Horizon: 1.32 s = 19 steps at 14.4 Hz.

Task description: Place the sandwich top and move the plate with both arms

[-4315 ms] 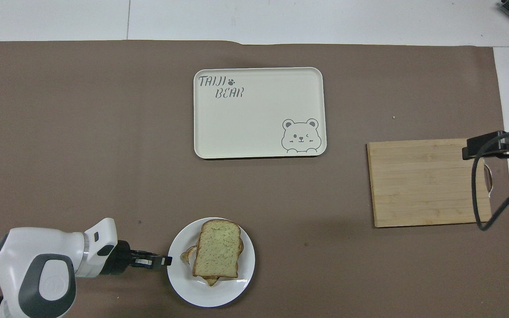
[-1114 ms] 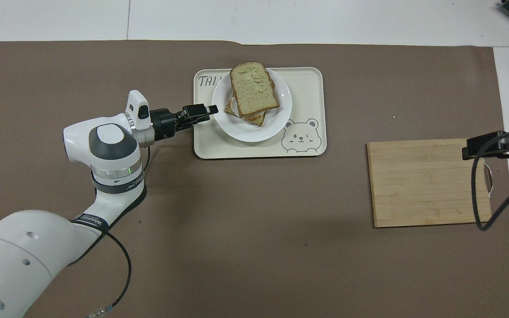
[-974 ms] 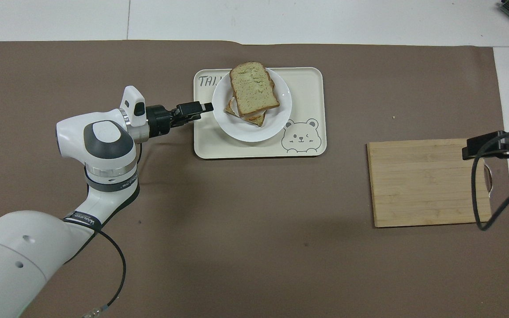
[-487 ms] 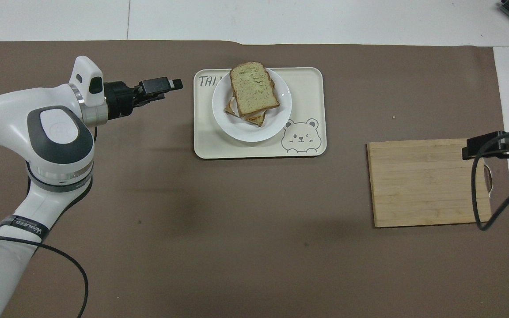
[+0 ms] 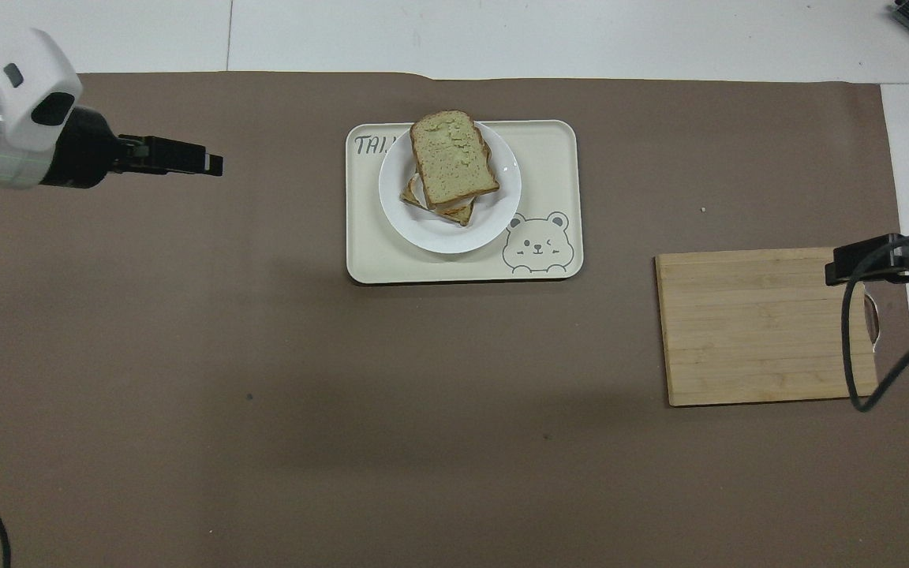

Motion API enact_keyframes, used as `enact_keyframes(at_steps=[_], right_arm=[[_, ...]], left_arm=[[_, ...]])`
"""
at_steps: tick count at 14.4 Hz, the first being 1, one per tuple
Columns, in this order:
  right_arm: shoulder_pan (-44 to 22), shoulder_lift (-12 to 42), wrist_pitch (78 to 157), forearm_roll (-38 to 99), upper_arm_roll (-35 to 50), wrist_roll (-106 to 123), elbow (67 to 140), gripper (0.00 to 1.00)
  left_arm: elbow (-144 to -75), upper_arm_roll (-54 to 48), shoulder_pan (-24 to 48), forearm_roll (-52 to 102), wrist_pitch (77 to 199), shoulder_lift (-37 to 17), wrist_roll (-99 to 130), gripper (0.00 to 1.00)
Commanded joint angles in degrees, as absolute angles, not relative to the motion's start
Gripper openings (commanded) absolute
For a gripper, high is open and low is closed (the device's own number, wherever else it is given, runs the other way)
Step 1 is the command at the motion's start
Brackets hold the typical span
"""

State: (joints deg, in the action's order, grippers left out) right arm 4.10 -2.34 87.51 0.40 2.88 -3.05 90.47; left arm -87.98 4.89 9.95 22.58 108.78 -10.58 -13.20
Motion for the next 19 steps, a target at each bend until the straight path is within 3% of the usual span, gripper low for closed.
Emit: enact_keyframes(at_steps=[1,6,15,19], right_arm=[[4.92,-2.2,86.84,0.35,3.52,-3.25,90.18,1.0],[4.92,-2.2,86.84,0.35,3.52,-3.25,90.18,1.0],[4.92,-2.2,86.84,0.35,3.52,-3.25,90.18,1.0],[4.92,-2.2,86.84,0.35,3.52,-3.25,90.18,1.0]], left_arm=[[-82.01,6.49,9.76,14.96,100.31,-10.12,-12.39,1.0],[-82.0,8.09,9.75,5.81,91.42,-2.12,-12.48,1.0],[-82.18,7.91,9.67,0.36,85.61,0.7,-12.39,1.0],[-86.13,7.91,8.09,0.35,84.38,3.87,-12.57,1.0]])
